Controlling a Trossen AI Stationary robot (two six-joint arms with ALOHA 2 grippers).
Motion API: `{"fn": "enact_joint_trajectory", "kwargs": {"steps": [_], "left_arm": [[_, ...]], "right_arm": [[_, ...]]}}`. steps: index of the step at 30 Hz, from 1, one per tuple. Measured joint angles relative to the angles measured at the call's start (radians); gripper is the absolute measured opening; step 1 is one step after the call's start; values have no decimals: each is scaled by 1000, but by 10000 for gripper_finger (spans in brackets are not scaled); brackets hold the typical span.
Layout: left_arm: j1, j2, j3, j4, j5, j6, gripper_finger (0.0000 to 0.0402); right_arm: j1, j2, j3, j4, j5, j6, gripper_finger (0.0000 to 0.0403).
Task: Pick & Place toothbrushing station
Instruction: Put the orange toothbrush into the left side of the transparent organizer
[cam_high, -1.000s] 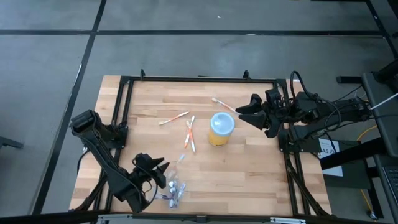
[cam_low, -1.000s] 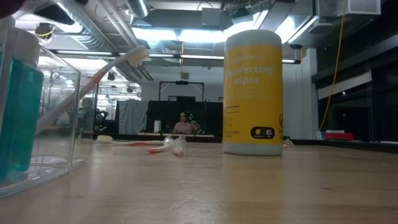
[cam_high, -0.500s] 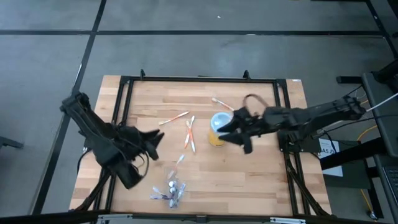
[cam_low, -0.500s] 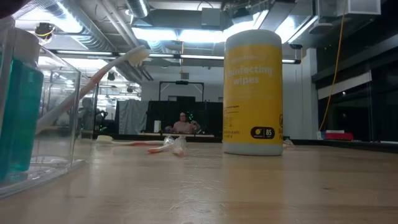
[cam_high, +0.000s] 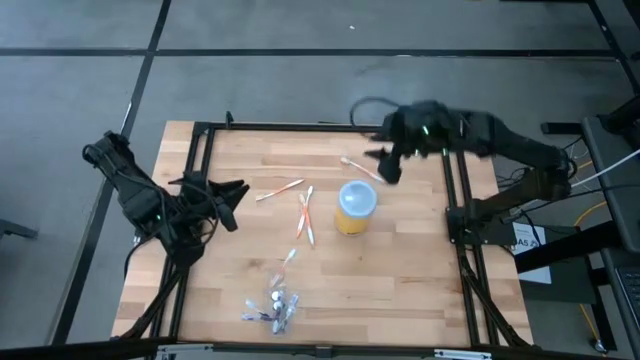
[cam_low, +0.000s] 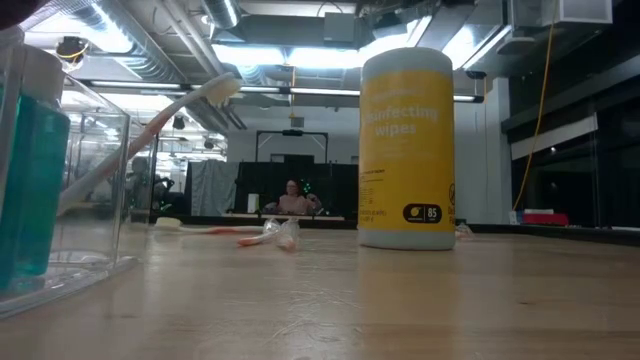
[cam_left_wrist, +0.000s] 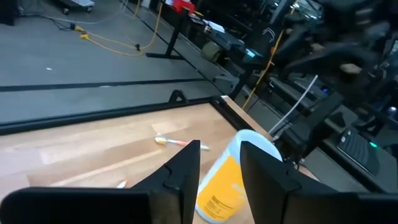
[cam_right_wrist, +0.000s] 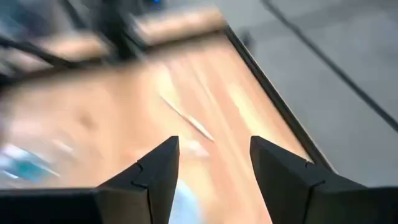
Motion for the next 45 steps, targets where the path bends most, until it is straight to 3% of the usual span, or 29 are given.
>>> {"fn": "enact_joint_trajectory", "kwargs": {"steps": [7,12,20,27,32,38,45], "left_arm": [[46,-17,0,10,5,22,98],[89,-17,0,9,22,26,99],[123,-17,0,14,72,65,95],[125,-65,0,15,111,119,94],[122,-113,0,30,126,156,91],[120,-149,0,62,131,190,88],[121,-168,0,240,150,386,87]], "right_arm": [[-276,20,-10,-329,-116,-74,193],[-340,13,-151,-328,-198,-122,171],[-367,10,-537,-84,-291,-74,146],[-374,9,-741,216,-307,38,160],[-377,13,-813,326,-271,46,164],[-377,92,-836,332,-264,-1,162],[-395,177,-836,380,-228,-61,162]]}}
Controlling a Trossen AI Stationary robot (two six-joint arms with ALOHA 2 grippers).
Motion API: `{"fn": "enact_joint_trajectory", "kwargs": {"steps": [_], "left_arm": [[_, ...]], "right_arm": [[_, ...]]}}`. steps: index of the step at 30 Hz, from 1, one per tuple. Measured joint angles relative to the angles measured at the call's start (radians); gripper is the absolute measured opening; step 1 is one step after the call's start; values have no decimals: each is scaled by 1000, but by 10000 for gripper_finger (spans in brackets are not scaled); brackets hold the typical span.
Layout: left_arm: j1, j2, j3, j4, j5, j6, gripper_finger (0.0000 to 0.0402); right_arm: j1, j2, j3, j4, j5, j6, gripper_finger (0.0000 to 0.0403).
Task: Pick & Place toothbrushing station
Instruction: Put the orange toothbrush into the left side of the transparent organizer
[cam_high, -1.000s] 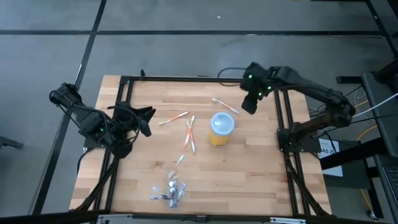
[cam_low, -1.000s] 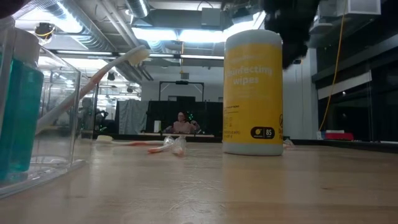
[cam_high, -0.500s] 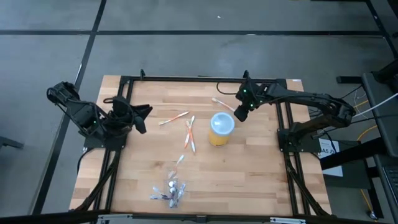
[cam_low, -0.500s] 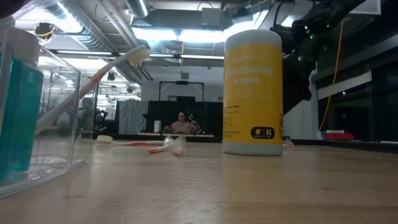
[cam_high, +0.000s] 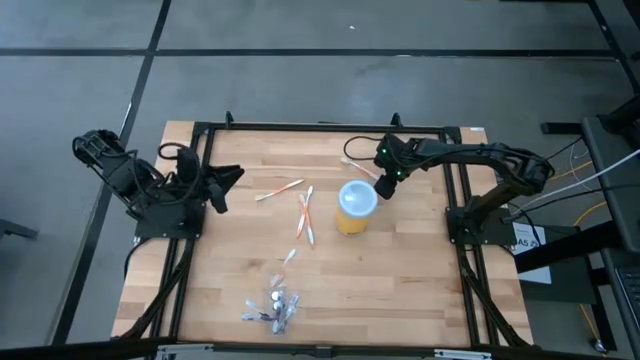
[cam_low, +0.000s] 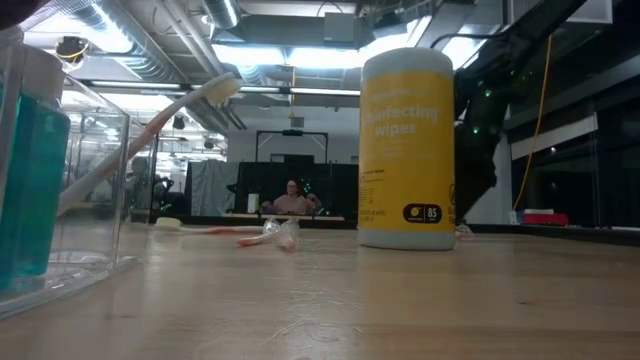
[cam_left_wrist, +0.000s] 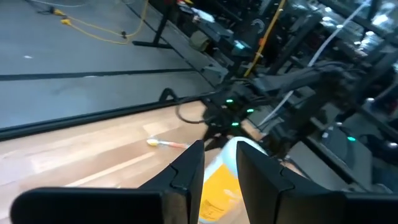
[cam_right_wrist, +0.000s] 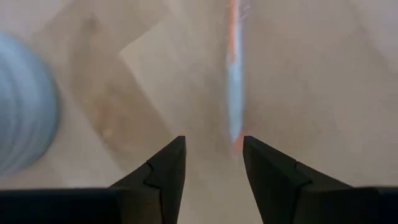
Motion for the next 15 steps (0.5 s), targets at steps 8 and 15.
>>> {"fn": "enact_joint_trajectory", "kwargs": {"steps": [8,15], "left_arm": [[1,0,0,196,13,187,86],[1,0,0,286,14,281,77]], "right_arm": [[-37,64,0,48,-8,-44,162],[-37,103,0,69,-25,-56,162]]}}
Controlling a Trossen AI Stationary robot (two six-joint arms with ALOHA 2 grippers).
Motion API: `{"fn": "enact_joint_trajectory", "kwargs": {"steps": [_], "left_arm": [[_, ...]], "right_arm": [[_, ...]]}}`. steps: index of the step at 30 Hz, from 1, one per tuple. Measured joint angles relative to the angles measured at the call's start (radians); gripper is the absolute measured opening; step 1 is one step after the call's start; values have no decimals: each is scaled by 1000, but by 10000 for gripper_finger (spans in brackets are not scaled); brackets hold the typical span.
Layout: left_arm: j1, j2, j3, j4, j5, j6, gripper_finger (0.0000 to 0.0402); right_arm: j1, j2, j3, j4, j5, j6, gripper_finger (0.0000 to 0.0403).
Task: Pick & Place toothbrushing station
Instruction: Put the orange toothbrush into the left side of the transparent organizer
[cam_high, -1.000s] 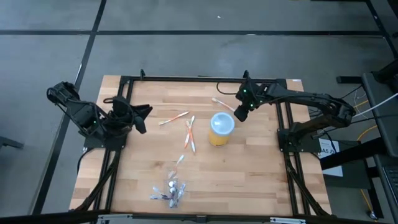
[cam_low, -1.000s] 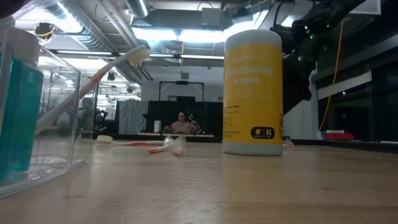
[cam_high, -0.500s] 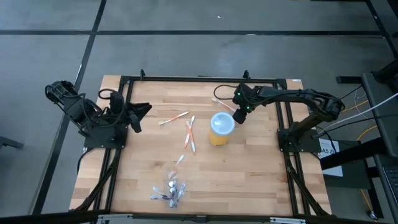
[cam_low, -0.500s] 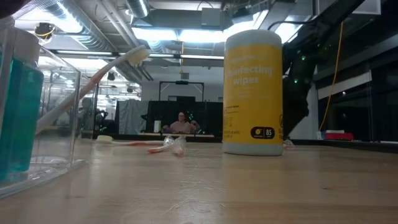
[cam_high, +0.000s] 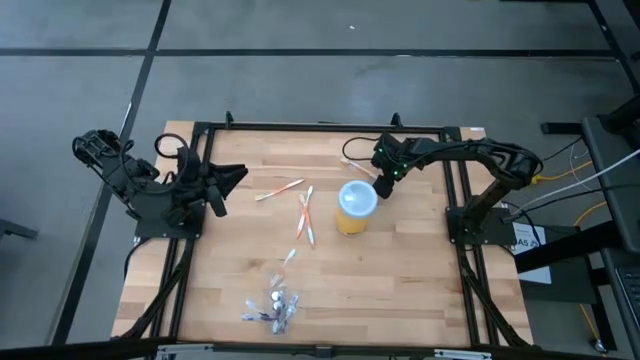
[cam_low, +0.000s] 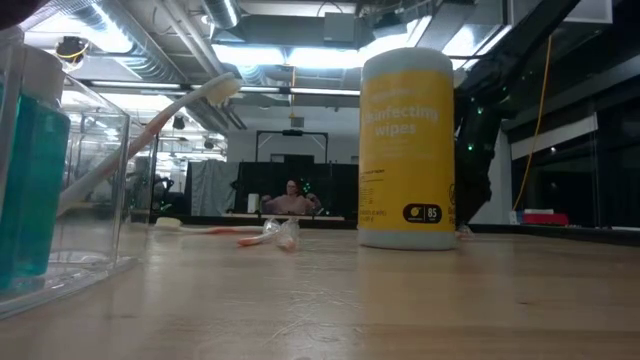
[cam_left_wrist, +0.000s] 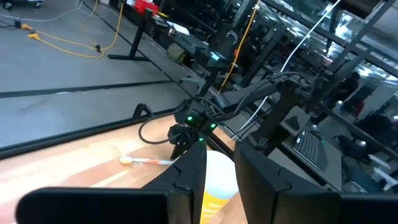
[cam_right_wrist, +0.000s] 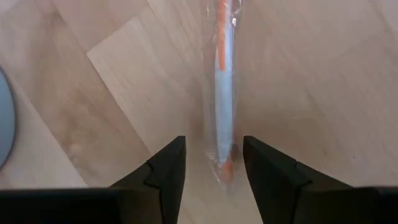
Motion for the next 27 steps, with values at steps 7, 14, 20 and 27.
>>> {"fn": "enact_joint_trajectory", "kwargs": {"steps": [7,14,20,27], "left_arm": [[0,0,0,23,0,23,70],[0,0,0,23,0,23,68],[0,0,0,23,2,24,66],[0,0,0,26,14,36,63]], "right_arm": [[0,7,0,23,-1,-3,138],[0,7,0,57,-1,-3,81],[0,4,-22,90,-4,-2,24],[0,0,-47,107,3,21,9]]}}
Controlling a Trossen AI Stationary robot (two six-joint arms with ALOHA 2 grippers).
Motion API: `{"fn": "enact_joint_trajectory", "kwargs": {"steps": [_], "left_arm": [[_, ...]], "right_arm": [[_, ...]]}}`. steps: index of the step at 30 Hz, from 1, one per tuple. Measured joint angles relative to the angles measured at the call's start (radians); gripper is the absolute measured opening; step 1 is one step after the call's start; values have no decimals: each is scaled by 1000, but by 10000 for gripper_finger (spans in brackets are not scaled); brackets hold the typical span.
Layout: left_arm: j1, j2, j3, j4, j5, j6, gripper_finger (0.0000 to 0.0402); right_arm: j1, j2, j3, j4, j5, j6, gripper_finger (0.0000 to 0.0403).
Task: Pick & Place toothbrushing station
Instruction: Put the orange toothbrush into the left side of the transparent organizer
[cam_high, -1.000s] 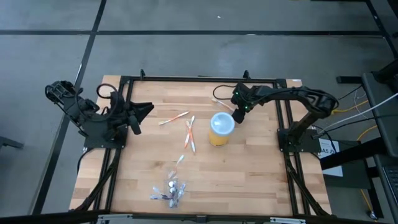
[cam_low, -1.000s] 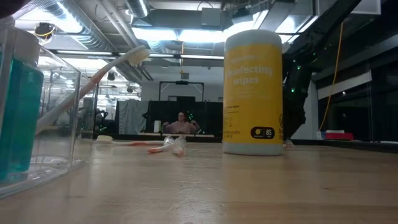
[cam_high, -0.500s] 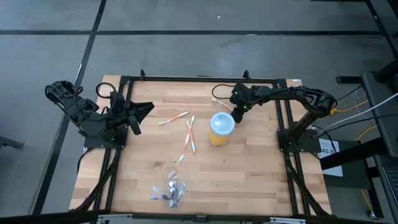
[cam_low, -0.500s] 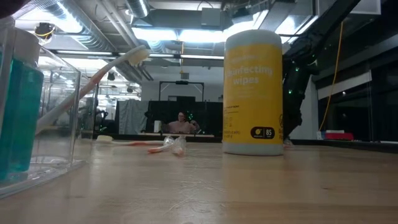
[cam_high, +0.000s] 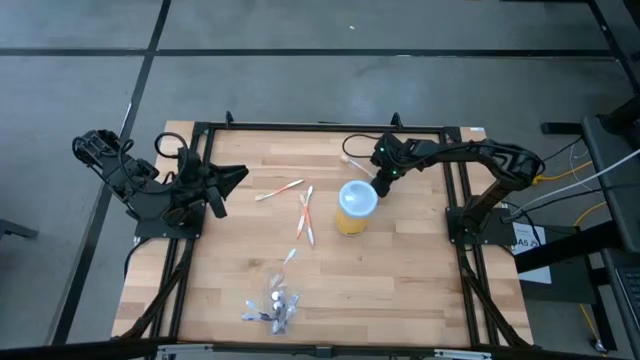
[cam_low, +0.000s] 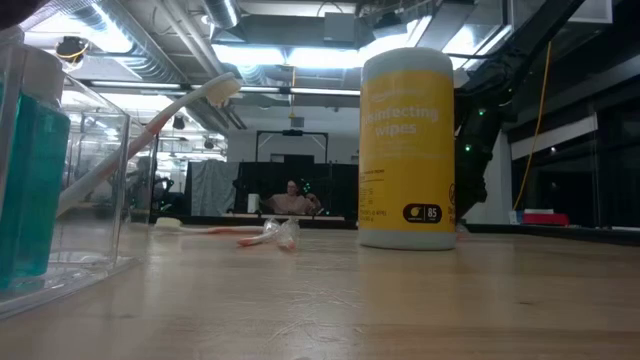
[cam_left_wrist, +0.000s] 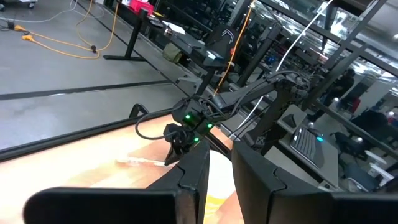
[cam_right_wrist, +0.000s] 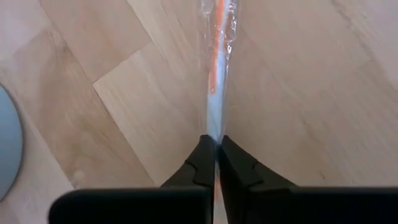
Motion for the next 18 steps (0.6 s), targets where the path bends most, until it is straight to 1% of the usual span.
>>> {"fn": "enact_joint_trajectory", "kwargs": {"steps": [5,12,18], "left_arm": [[0,0,0,0,0,1,62],[0,0,0,0,0,3,61],[0,0,0,0,0,11,61]], "right_arm": [[4,-10,-4,22,22,8,1],[15,-72,-10,2,79,25,0],[18,-131,-10,0,78,37,0]]}}
